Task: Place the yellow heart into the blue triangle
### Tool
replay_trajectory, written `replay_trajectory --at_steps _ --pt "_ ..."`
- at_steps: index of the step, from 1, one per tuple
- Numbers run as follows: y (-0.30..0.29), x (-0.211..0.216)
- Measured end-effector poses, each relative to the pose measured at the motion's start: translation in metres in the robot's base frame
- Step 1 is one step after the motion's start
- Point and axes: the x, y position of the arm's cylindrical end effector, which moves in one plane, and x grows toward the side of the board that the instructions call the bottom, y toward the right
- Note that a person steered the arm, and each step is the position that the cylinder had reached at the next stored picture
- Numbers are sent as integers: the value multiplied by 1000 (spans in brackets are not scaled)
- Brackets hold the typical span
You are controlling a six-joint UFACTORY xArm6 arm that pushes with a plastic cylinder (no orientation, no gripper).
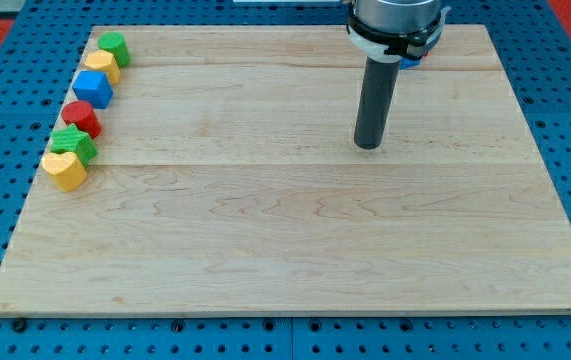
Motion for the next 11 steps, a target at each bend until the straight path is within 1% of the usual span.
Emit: replay_trajectory --at_steps 1,3,4,5,6,7,8,9,10,11 --pt "-28 9" --pt "-47 12" --pt "-103 64" --pt "-196 111" --pt "-298 106" --pt "-385 106" --pt "-374 62" --pt "-301 31" --pt "-235 28" --pt "-243 52"
